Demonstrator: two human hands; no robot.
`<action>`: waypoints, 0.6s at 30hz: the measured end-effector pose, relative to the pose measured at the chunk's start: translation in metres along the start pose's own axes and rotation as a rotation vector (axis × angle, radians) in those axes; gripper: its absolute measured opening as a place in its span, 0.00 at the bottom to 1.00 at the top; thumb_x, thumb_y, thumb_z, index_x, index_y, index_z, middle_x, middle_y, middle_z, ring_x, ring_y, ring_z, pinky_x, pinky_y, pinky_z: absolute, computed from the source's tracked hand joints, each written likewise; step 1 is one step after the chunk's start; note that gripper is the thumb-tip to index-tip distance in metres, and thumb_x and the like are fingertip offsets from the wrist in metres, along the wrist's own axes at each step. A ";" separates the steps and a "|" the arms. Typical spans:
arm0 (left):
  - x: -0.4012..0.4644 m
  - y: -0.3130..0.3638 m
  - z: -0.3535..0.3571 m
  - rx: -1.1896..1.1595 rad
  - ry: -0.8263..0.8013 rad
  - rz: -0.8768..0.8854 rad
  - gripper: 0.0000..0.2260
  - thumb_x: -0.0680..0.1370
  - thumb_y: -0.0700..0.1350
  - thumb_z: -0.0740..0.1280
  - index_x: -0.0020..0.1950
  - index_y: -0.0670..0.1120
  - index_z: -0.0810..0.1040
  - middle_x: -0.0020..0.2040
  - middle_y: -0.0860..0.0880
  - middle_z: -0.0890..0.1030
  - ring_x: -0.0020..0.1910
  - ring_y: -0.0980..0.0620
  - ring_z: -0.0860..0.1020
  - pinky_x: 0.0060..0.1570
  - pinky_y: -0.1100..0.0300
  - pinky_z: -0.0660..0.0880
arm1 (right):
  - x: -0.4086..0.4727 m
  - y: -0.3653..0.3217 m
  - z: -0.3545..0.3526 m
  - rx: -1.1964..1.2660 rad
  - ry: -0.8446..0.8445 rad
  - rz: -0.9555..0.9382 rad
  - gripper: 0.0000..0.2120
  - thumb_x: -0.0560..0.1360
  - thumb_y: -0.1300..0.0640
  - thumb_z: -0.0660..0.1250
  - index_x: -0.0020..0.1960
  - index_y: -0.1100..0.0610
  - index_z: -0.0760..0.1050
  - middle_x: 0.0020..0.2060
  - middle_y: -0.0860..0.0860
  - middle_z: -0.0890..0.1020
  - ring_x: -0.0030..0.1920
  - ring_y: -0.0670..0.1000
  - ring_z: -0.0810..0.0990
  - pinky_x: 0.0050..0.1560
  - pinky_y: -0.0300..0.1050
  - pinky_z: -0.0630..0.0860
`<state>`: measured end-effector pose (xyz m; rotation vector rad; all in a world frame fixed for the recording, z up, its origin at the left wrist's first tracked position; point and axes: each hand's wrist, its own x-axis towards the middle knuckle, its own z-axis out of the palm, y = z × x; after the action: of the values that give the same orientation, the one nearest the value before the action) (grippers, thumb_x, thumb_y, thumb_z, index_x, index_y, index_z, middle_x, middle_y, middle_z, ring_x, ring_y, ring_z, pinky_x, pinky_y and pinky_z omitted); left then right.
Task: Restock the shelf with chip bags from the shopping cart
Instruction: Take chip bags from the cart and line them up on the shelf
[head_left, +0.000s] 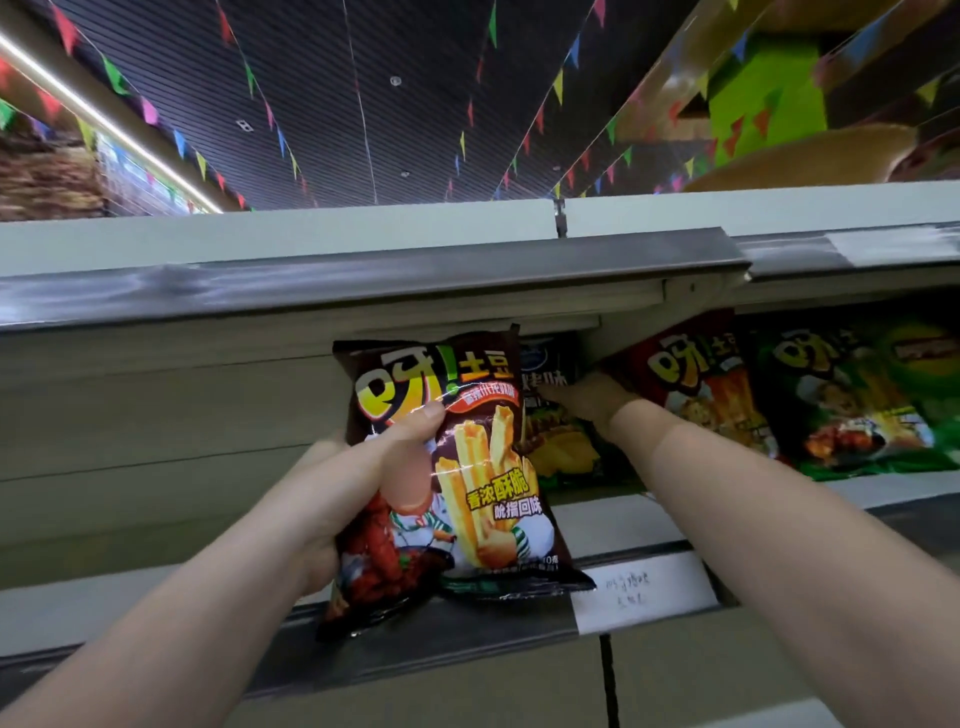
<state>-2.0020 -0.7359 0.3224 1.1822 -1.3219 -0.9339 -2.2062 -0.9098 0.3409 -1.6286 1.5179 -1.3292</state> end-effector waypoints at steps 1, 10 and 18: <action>0.001 0.002 0.002 -0.007 -0.022 0.007 0.33 0.56 0.57 0.74 0.56 0.41 0.77 0.39 0.41 0.85 0.32 0.45 0.83 0.33 0.57 0.79 | -0.007 -0.002 -0.004 -0.027 0.019 -0.011 0.33 0.74 0.45 0.67 0.70 0.64 0.64 0.67 0.59 0.71 0.65 0.59 0.72 0.63 0.48 0.71; 0.033 0.012 0.060 -0.127 -0.119 -0.086 0.32 0.62 0.59 0.78 0.57 0.40 0.76 0.43 0.40 0.84 0.40 0.42 0.83 0.46 0.45 0.80 | -0.095 -0.007 -0.052 0.271 -0.047 -0.018 0.15 0.79 0.49 0.59 0.50 0.60 0.74 0.41 0.56 0.80 0.38 0.53 0.78 0.35 0.44 0.76; 0.071 -0.006 0.098 -0.067 -0.118 -0.099 0.28 0.63 0.54 0.76 0.58 0.42 0.77 0.50 0.41 0.83 0.48 0.42 0.82 0.52 0.49 0.79 | -0.094 0.010 -0.047 0.156 -0.054 -0.035 0.24 0.75 0.52 0.67 0.67 0.58 0.66 0.52 0.57 0.81 0.49 0.55 0.81 0.49 0.49 0.79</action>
<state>-2.0926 -0.8159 0.3208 1.1645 -1.3243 -1.1256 -2.2414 -0.8124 0.3217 -1.5854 1.3259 -1.3750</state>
